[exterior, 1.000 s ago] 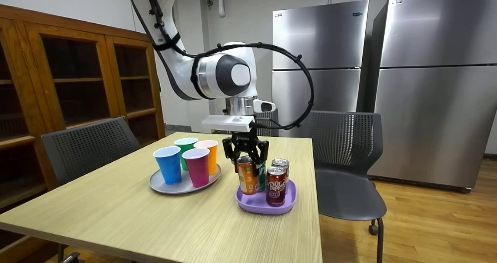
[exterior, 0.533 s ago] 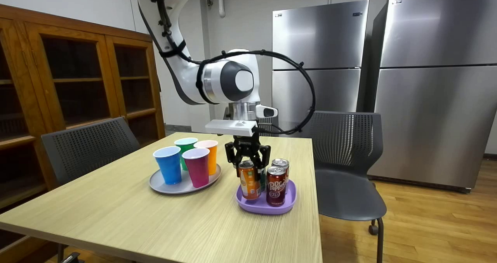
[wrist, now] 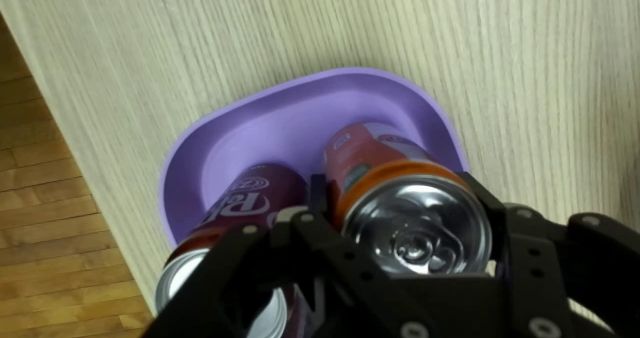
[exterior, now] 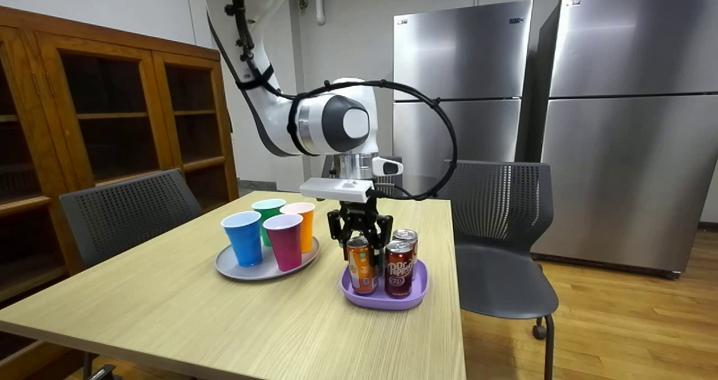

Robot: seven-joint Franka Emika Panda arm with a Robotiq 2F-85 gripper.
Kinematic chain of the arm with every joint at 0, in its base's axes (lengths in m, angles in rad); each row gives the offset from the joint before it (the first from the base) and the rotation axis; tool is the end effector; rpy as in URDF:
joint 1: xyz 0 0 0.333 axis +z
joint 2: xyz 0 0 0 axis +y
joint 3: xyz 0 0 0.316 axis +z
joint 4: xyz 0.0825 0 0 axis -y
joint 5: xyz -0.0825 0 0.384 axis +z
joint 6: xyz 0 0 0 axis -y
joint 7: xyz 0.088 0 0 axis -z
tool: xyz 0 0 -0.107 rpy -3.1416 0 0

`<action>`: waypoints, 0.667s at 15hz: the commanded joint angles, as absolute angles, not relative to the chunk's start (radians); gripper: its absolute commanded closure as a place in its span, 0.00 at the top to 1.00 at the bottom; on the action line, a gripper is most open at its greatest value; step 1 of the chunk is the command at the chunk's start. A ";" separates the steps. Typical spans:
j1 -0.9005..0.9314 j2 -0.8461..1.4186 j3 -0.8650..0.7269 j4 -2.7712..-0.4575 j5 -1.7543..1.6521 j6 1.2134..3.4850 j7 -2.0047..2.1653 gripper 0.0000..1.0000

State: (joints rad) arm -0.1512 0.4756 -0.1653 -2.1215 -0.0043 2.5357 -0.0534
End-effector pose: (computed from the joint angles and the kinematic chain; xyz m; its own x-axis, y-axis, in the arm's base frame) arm 0.5411 -0.1784 0.1818 0.9682 -0.2429 -0.0600 -0.2383 -0.9683 0.0745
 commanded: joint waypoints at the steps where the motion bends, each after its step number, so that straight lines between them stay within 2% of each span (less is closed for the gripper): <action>1: -0.179 0.488 -0.139 -2.082 0.017 2.493 -0.069 0.38; 6: -0.183 0.497 -0.136 -2.077 0.024 2.493 -0.070 0.38; 7: -0.185 0.496 -0.135 -2.078 0.027 2.494 -0.070 0.88; 8: -0.186 0.493 -0.135 -2.079 0.027 2.495 -0.069 0.90; 10: -0.187 0.488 -0.136 -2.081 0.028 2.498 -0.067 1.00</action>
